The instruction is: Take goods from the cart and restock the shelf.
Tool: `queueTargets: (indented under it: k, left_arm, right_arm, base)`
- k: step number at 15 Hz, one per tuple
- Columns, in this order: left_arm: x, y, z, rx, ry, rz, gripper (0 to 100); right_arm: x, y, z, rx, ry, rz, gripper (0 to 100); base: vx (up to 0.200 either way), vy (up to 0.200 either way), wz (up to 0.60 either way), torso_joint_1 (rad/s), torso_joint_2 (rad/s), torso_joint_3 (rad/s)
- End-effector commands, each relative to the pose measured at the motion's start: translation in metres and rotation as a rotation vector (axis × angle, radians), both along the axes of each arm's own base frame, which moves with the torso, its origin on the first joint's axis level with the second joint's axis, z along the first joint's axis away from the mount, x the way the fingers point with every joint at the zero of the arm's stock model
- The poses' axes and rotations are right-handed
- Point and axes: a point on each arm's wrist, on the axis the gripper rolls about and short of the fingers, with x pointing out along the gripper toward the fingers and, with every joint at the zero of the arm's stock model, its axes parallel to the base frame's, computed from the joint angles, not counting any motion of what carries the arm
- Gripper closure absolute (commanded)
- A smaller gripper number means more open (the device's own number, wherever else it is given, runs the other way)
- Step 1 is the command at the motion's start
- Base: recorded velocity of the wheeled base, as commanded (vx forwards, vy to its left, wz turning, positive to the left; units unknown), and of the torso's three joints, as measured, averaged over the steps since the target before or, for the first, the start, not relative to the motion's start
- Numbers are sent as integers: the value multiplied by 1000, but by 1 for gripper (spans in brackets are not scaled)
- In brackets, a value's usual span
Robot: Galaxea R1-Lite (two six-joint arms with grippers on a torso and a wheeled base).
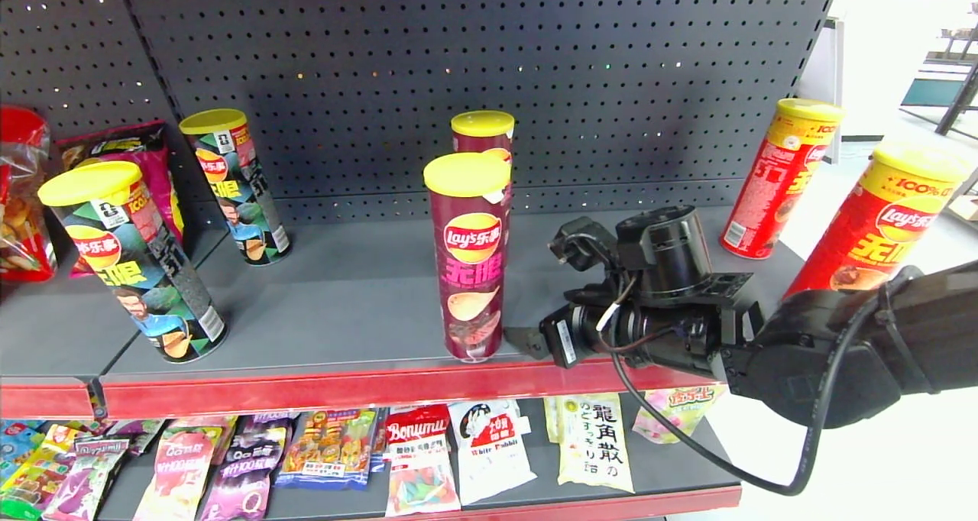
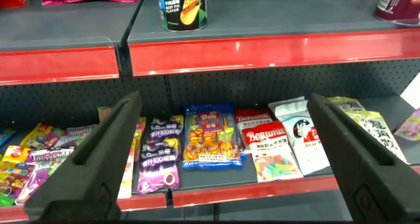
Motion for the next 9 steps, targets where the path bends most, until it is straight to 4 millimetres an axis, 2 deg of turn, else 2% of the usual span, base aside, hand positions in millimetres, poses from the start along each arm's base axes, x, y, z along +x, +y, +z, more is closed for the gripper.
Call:
queueTargets:
  k: [1, 6, 8, 9]
  left_arm:
    - [0, 0, 0, 0, 0, 0, 0]
    - [0, 0, 0, 0, 0, 0, 0]
    - [0, 0, 0, 0, 0, 0, 0]
    - [0, 0, 0, 0, 0, 0, 0]
  right_arm:
    - [0, 0, -1, -2, 3, 0, 0]
    - [0, -2, 3, 5, -5, -4, 0]
    - [-20, -20, 29, 51, -51, -6, 0]
    - [-29, -27, 35, 60, -62, -4, 0]
  base:
    - [0, 0, 0, 0, 0, 0]
    - [0, 0, 0, 0, 0, 0]
    - [0, 0, 0, 0, 0, 0]
    - [0, 0, 0, 0, 0, 0]
